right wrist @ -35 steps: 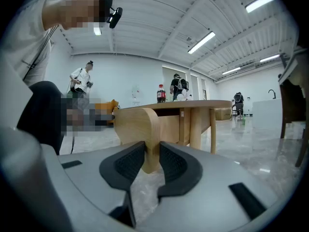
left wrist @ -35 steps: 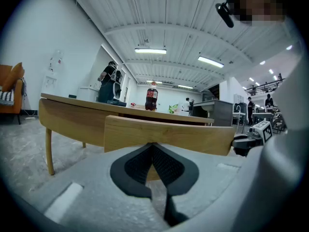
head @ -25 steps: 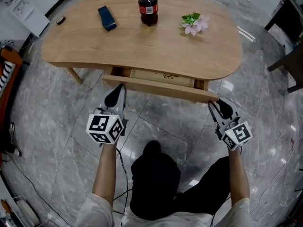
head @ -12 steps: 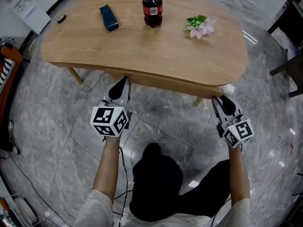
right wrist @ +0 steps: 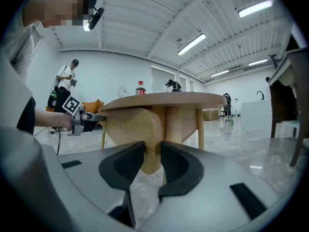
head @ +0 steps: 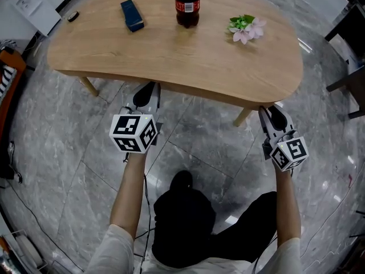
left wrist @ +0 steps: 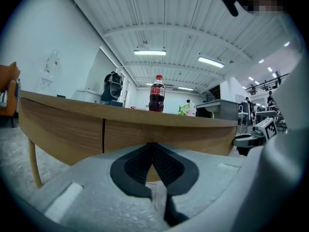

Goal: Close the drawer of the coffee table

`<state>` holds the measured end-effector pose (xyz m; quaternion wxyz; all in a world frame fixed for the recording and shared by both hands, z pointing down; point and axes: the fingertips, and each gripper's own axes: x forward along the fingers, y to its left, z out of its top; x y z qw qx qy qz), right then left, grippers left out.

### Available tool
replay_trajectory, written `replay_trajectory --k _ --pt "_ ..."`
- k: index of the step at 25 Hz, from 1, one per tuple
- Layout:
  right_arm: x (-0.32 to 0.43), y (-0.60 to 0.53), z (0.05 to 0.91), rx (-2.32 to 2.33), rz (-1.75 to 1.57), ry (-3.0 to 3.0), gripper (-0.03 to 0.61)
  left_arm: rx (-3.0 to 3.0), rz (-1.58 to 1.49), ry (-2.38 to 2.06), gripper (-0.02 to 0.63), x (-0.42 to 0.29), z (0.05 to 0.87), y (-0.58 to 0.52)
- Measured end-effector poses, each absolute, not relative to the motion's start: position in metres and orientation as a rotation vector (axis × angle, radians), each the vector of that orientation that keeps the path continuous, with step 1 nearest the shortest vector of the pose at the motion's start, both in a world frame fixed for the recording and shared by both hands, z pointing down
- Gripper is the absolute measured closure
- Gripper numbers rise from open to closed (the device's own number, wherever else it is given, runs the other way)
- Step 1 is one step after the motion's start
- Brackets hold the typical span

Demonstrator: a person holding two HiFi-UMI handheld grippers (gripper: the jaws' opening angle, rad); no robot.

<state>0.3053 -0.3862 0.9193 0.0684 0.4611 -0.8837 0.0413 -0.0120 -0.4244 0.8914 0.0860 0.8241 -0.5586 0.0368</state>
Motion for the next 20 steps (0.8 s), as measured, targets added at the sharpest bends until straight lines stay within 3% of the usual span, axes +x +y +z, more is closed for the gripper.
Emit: replay_trajectory --k 16,19,20 --pt "0.316 -0.403 0.911 1.431 0.182 -2.626 0.465 2.494 0.118 -1.642 0.604 -0.006 0.876 -0.427" --pt "0.321 -0.392 0.912 1.423 0.278 -2.606 0.505 2.476 0.161 -1.645 0.604 -0.016 0.855 -0.395" --pt "0.321 -0.383 0.912 1.396 0.313 -2.601 0.545 2.471 0.187 -1.643 0.604 -0.021 0.846 -0.380"
